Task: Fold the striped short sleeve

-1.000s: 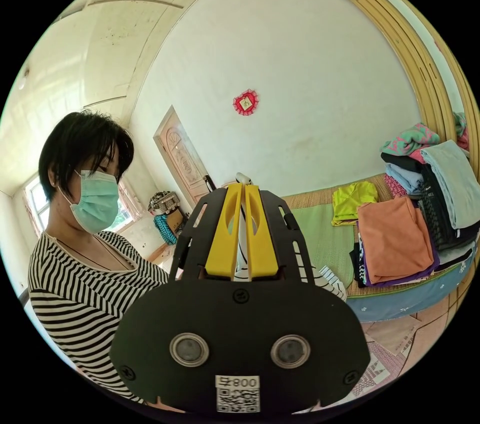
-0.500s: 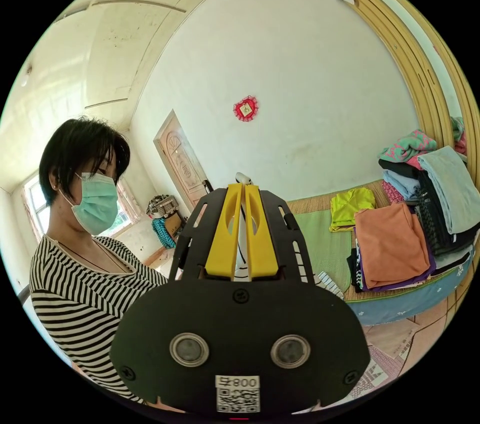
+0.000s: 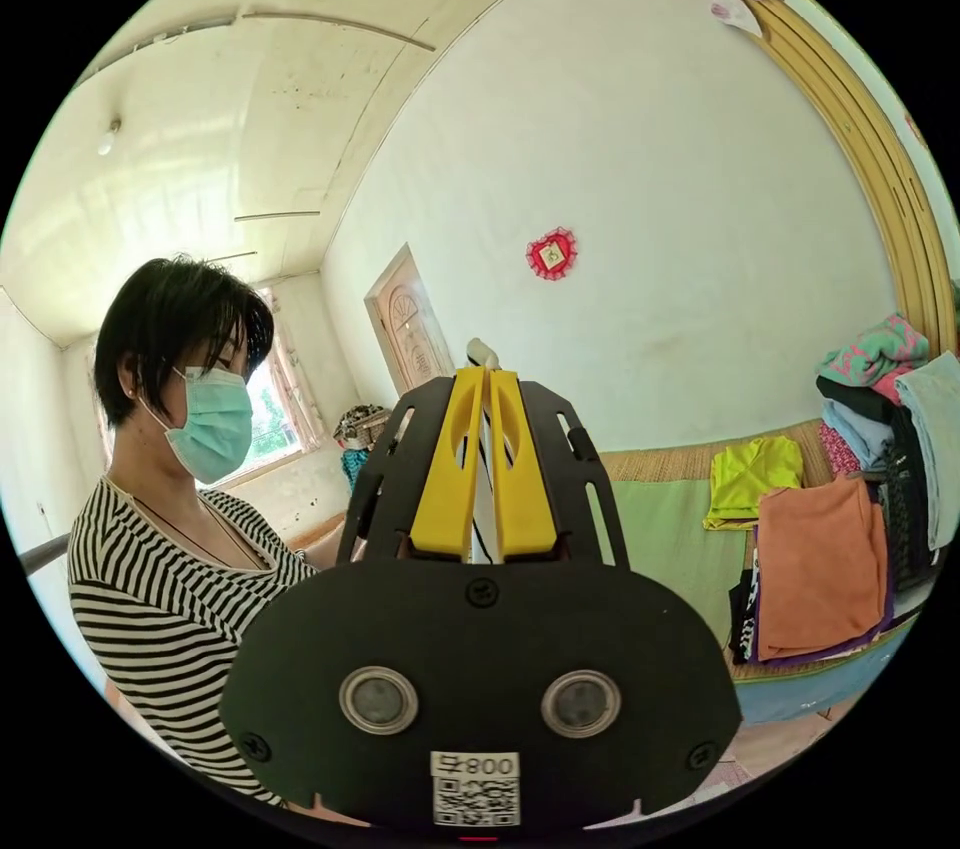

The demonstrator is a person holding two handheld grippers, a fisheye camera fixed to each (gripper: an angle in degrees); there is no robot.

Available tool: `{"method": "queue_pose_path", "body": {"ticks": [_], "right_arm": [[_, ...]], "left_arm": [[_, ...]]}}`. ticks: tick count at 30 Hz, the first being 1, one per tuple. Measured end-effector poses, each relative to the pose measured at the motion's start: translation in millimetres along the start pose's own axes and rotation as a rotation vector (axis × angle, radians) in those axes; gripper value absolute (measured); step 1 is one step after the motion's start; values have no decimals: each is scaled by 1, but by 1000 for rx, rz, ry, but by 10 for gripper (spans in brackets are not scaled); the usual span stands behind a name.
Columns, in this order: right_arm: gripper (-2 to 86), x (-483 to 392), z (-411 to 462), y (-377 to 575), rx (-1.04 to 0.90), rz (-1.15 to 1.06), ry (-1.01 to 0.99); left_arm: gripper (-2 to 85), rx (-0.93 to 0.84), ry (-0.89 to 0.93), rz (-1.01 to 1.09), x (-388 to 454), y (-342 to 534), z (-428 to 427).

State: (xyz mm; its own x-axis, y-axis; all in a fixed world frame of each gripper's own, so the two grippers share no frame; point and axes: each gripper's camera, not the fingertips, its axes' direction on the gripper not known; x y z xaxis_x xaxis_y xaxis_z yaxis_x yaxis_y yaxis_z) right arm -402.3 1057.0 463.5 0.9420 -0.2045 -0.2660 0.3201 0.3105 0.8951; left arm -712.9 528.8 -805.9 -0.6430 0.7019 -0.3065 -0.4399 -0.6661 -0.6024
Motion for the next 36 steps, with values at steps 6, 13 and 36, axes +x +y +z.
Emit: {"method": "queue_pose_path", "body": {"ticks": [6, 13, 36], "right_arm": [[4, -6, 14, -20, -10, -25, -60], [4, -6, 35, -44, -39, -33, -126], [3, 23, 109, -154, -117, -71, -145]], "left_arm": [[13, 14, -33, 235, 121, -11, -15], [13, 28, -149, 476, 241, -9, -25], [15, 42, -348, 593, 344, -55, -34]]}}
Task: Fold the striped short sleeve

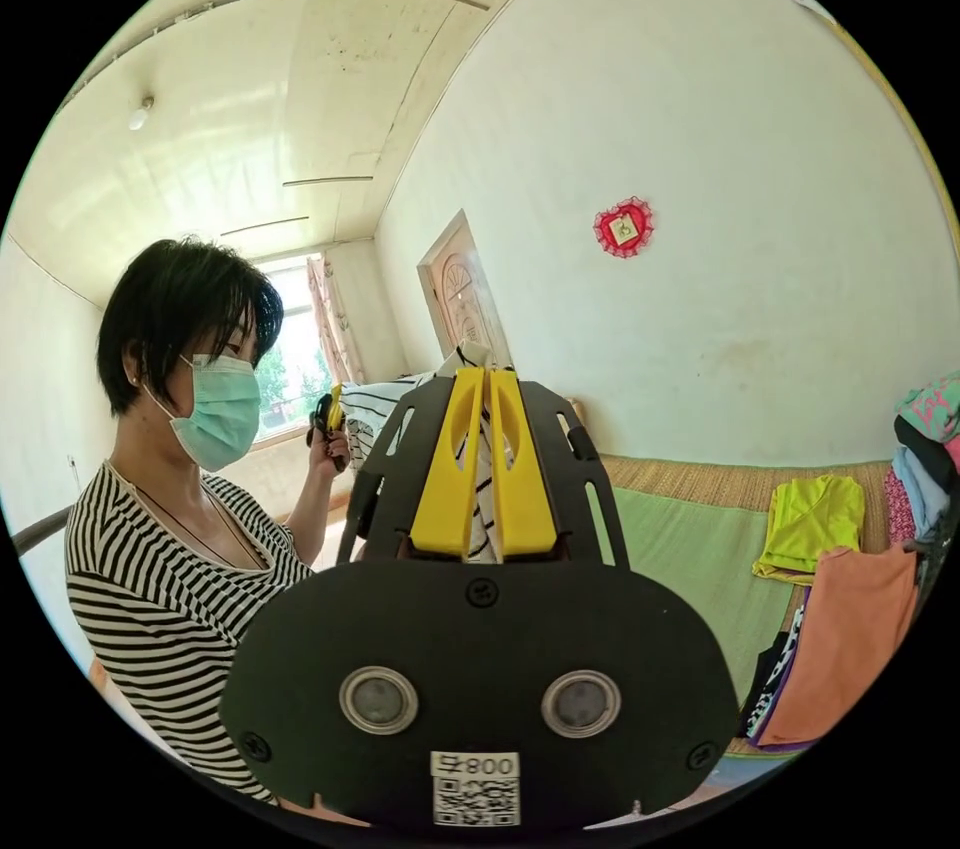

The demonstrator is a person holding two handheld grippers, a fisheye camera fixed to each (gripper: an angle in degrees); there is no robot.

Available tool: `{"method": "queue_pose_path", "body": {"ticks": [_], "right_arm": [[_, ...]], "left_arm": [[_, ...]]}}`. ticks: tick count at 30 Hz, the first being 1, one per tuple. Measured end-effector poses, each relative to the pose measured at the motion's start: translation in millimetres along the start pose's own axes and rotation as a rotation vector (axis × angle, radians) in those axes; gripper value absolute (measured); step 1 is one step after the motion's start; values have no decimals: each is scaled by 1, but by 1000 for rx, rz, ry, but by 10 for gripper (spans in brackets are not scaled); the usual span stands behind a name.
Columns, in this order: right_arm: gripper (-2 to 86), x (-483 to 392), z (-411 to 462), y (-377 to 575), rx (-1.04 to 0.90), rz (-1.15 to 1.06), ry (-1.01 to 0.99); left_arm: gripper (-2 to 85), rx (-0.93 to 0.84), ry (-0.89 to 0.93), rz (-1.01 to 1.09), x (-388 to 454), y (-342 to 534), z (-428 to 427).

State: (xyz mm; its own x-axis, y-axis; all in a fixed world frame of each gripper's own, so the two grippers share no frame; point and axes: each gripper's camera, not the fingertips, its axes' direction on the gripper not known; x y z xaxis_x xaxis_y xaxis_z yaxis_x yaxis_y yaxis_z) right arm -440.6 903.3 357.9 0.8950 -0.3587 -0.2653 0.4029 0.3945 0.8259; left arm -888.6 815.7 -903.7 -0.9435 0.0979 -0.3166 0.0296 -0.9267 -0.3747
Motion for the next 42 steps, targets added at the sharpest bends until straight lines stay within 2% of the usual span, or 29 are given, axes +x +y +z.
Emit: {"method": "queue_pose_path", "body": {"ticks": [6, 8, 12, 17, 20, 22, 25, 28, 32, 38, 42], "right_arm": [[3, 88, 67, -44, -71, 67, 34], [3, 127, 98, -57, -105, 100, 37], [3, 245, 193, -80, -220, 202, 55], [4, 403, 328, -82, -386, 347, 120], [4, 505, 411, -62, -507, 464, 158], [4, 582, 472, -32, -653, 583, 215], [1, 650, 505, -2, -768, 711, 334], [0, 680, 499, 1, -808, 746, 397], [0, 676, 468, -6, -808, 743, 393], [-1, 621, 404, -1, -752, 721, 386], [0, 559, 369, 16, -671, 738, 308]], "left_arm": [[15, -63, -121, -69, -77, -25, 25], [16, -93, -177, -128, -127, -30, 38], [17, -124, -255, -254, -220, -27, 58], [24, -237, -434, -451, -388, -1, 95], [36, -296, -491, -609, -487, 33, 112], [56, -331, -567, -739, -537, 60, 118], [89, -458, -661, -891, -589, 96, 125], [98, -487, -657, -910, -602, 106, 119], [105, -587, -709, -928, -581, 110, 93], [114, -888, -818, -991, -524, 152, 67], [96, -1019, -860, -967, -507, 177, 67]]}}
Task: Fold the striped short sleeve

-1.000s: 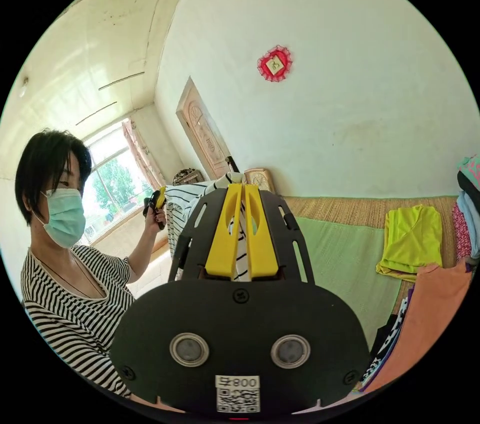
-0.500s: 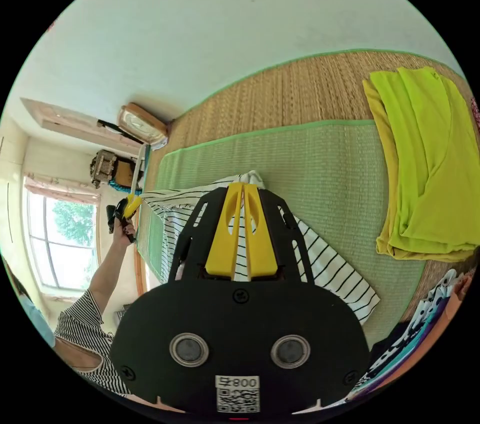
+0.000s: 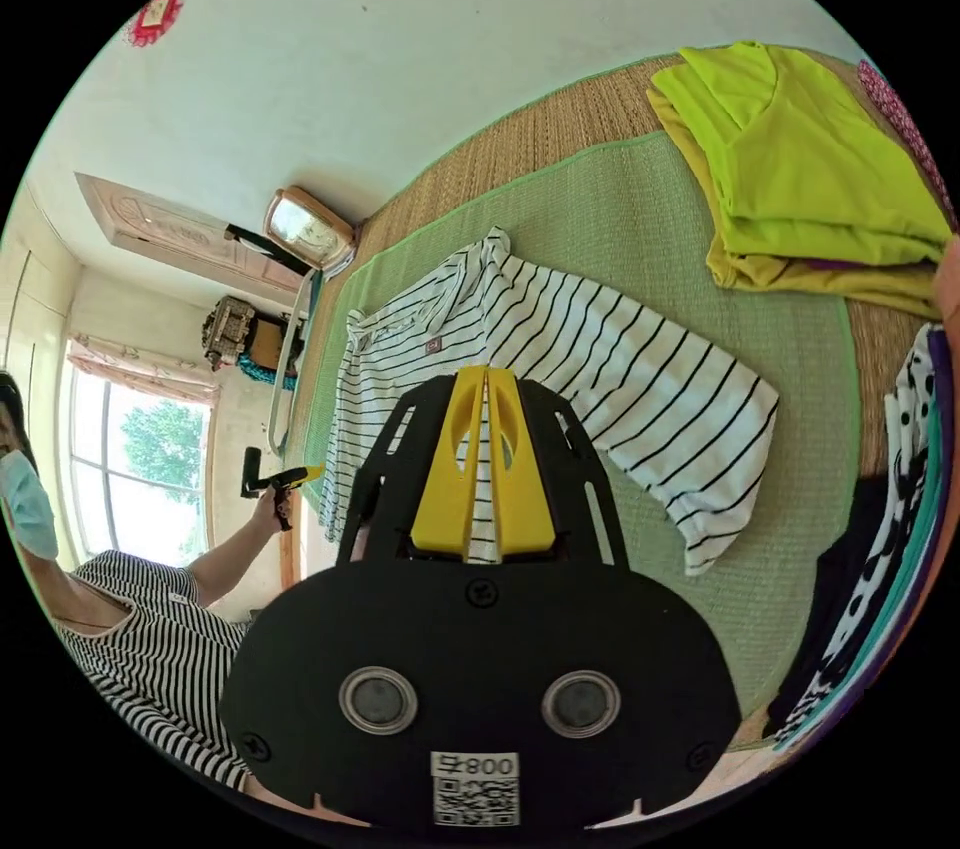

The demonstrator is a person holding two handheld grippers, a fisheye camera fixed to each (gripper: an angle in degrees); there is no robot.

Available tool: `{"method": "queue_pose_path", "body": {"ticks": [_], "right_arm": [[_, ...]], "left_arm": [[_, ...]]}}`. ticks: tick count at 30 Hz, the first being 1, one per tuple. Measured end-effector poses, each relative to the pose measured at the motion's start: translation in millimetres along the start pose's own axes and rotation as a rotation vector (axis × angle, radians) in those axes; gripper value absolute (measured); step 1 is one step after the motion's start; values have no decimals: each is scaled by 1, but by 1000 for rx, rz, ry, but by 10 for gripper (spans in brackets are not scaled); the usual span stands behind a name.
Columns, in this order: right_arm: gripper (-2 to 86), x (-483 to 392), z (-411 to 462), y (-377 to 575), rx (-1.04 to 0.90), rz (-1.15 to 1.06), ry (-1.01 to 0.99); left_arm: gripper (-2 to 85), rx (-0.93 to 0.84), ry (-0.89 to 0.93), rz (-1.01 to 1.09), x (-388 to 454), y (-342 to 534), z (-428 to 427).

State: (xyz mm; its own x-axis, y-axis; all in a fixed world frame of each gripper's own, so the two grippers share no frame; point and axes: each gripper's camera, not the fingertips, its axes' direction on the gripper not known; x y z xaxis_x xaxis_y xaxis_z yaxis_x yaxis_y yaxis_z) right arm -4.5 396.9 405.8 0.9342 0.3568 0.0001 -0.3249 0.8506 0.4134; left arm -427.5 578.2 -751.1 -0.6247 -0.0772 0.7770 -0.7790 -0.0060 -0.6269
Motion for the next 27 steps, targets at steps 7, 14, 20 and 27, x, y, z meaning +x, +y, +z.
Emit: {"method": "queue_pose_path", "body": {"ticks": [7, 14, 20, 27], "right_arm": [[1, -48, -38, 96, -34, 29, 23], [9, -45, -88, 118, 4, 88, 144], [54, -26, -95, 78, -16, 154, 304], [72, 10, -65, 6, -97, 189, 500]], "left_arm": [[14, -20, -244, 85, 25, -9, -11], [21, 247, -376, 14, 11, -24, -115], [73, 331, -292, -33, -5, -21, -133], [70, 205, -97, -4, -5, -12, -70]]}}
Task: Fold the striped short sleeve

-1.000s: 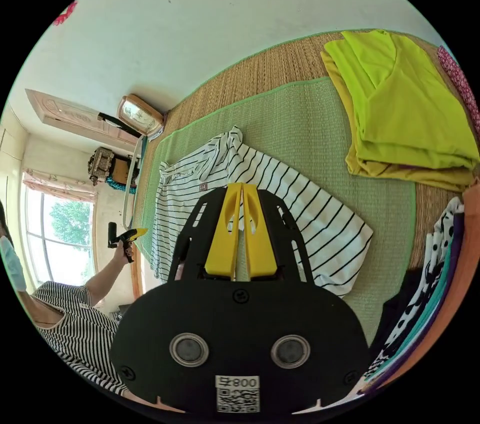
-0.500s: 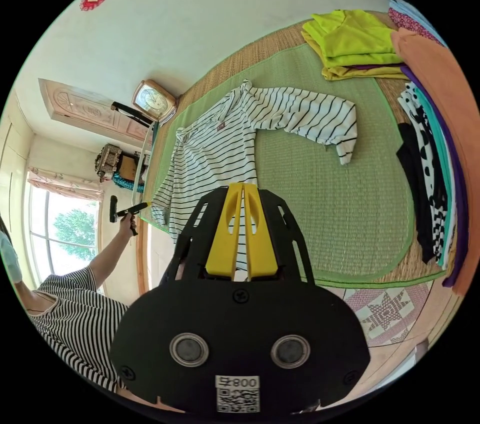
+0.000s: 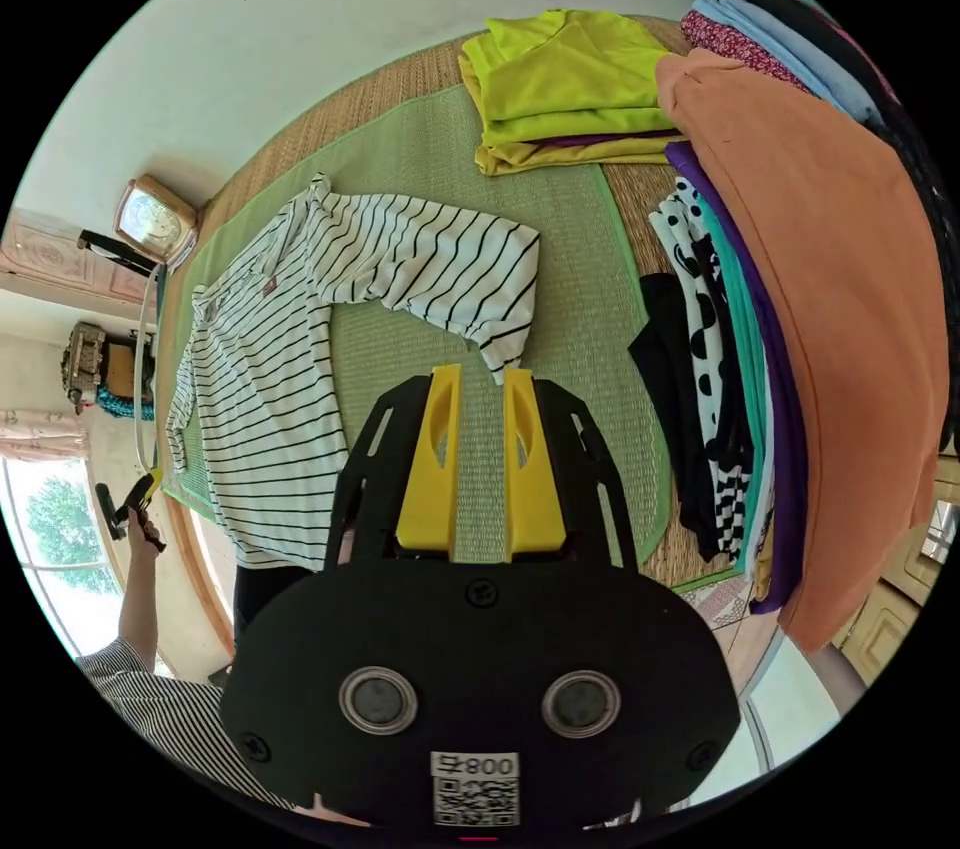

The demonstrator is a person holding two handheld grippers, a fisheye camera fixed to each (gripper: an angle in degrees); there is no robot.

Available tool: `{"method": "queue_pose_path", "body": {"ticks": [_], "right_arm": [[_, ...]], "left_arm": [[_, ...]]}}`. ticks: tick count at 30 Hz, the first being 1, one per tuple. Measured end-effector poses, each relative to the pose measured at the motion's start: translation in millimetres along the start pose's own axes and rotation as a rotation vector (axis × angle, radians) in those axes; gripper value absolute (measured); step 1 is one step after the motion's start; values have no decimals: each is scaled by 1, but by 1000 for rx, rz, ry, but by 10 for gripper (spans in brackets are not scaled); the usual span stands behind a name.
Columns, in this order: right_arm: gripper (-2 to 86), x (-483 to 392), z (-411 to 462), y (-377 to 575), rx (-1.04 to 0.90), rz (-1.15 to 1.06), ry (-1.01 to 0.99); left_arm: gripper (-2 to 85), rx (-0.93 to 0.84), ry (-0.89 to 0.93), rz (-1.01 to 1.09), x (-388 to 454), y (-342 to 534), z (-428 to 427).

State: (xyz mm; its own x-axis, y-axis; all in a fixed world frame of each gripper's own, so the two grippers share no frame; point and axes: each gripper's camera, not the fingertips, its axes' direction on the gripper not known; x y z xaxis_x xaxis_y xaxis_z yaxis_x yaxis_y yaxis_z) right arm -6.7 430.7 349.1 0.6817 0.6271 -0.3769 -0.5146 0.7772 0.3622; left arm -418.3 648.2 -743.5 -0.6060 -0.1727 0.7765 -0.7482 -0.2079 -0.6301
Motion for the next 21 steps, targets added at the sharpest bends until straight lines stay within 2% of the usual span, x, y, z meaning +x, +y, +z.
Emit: {"method": "queue_pose_path", "body": {"ticks": [5, 10, 17, 21], "right_arm": [[46, -3, 39, -40, -149, -24, 107], [20, 17, -9, -65, -128, -98, 322], [54, 53, -43, -65, -92, -62, 228], [65, 44, -51, -49, 4, -82, 85]], "left_arm": [[59, -72, 111, -10, 7, -8, 35], [53, -56, 151, 35, 13, -36, 39], [60, -55, 240, 88, 21, -73, 57], [71, -63, 277, 129, 28, -96, 68]]}}
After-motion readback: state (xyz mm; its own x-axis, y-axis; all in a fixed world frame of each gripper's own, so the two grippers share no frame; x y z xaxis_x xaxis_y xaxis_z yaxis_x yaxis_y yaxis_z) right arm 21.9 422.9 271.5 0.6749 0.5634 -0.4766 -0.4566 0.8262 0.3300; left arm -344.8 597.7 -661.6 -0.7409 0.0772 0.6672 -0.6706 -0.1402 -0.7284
